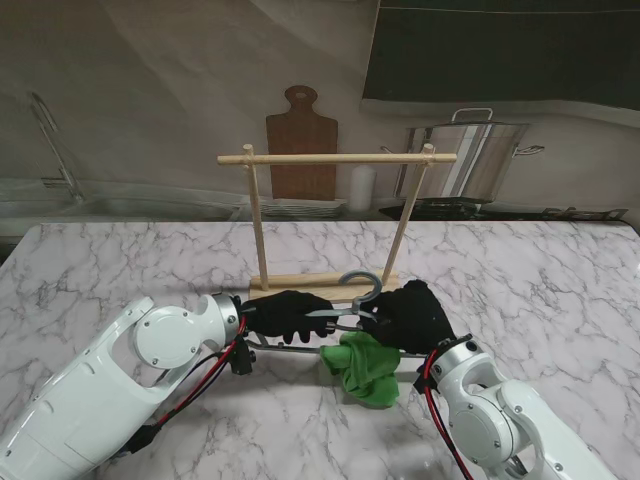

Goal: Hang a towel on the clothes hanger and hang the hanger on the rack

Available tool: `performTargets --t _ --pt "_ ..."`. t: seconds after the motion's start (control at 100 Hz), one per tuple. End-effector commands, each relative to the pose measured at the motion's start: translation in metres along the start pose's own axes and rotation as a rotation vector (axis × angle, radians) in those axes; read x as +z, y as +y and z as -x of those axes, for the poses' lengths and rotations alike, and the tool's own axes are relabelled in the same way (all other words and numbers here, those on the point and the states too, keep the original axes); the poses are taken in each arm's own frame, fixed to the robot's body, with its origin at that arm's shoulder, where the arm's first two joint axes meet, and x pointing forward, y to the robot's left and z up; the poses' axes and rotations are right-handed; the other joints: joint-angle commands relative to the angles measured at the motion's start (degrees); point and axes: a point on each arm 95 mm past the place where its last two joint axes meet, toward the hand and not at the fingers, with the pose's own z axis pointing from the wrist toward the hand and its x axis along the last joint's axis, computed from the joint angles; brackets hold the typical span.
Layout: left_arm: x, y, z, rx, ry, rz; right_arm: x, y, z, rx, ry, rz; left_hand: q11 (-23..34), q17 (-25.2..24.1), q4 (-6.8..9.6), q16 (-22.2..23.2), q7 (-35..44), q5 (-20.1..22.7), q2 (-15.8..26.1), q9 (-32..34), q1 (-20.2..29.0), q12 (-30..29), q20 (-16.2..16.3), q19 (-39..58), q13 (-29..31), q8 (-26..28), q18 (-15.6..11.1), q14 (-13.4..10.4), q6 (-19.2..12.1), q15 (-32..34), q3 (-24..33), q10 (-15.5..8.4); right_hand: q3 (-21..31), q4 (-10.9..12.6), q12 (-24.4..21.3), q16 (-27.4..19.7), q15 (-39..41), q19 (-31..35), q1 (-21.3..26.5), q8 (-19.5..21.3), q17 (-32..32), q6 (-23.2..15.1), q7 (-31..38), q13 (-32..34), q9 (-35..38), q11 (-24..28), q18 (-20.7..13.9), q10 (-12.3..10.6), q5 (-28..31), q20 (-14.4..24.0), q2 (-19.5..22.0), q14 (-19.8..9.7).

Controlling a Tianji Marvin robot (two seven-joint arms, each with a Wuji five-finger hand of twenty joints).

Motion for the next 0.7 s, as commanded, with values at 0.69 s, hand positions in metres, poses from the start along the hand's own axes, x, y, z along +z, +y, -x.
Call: performTargets --t 0.69 --pt "0.0056 -0.0050 0.0030 0.134 0.017 -0.097 -0.0036 -0.0022 0.0052 0.010 0.025 0.056 -8.7 -20.8 0.20 -4.1 -33.2 -13.2 -6.9 -38.8 -24.2 -11.8 -6.5 -41.4 -24.5 -43.3 -4.1 -0.8 0.1 -12.9 1.4 -0.5 8.9 -0.9 5.5 5.5 13.2 24.7 3.8 1.4 16.9 3.6 3.0 9.8 7.7 8.8 -5.9 7.3 7.2 5.3 -6.9 2.6"
